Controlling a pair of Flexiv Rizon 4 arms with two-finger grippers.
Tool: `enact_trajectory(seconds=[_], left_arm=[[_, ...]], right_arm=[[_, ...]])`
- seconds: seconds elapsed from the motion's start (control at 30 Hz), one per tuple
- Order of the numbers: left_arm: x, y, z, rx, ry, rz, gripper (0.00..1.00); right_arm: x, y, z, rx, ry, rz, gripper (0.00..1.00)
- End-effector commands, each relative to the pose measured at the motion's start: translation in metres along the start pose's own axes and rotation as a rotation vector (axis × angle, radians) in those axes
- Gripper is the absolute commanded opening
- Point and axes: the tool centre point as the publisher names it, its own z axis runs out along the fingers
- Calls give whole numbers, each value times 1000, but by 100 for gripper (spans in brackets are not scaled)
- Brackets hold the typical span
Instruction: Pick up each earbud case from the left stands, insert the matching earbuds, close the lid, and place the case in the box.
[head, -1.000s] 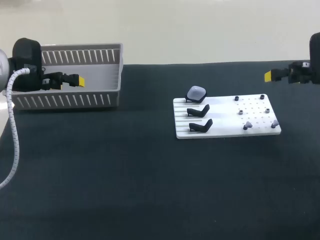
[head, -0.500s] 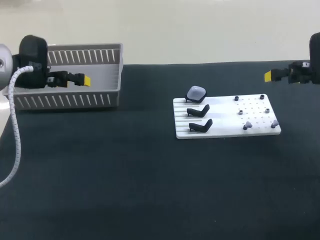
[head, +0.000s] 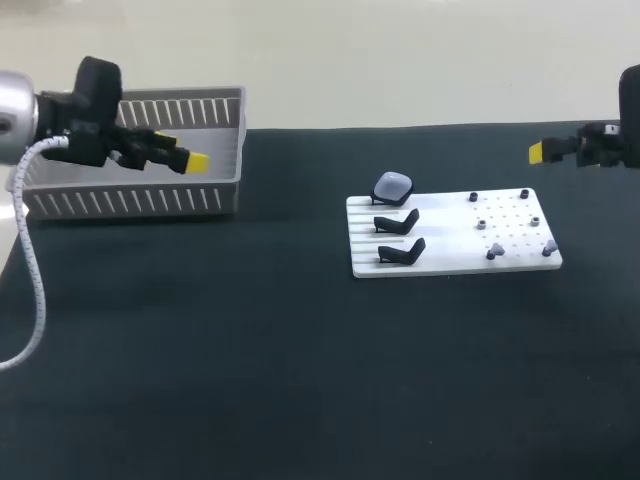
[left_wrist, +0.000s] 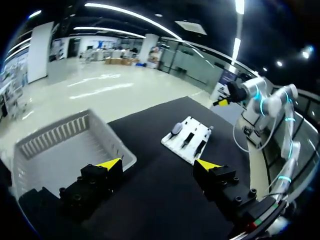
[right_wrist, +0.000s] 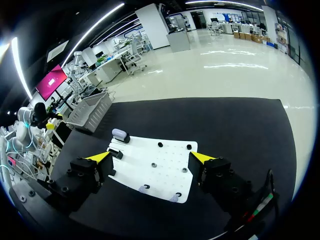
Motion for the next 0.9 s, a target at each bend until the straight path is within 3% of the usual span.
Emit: enact_trajectory(seconds=[0.03, 0.23, 0.4, 0.67, 0.9], left_arm=[[-5, 1, 14, 235, -39, 229, 100], [-14, 0, 41, 302, -7, 394, 100], [-21, 1, 66, 342, 23, 471, 100], [-19, -13, 107, 419, 72, 498, 100], [-18, -13, 110, 421, 72, 485, 100]], right_arm=[[0, 0, 0, 0, 0, -1, 100], [0, 0, 0, 0, 0, -1, 100], [0, 0, 0, 0, 0, -1, 100], [0, 0, 0, 0, 0, -1, 100], [0, 0, 0, 0, 0, -1, 100]])
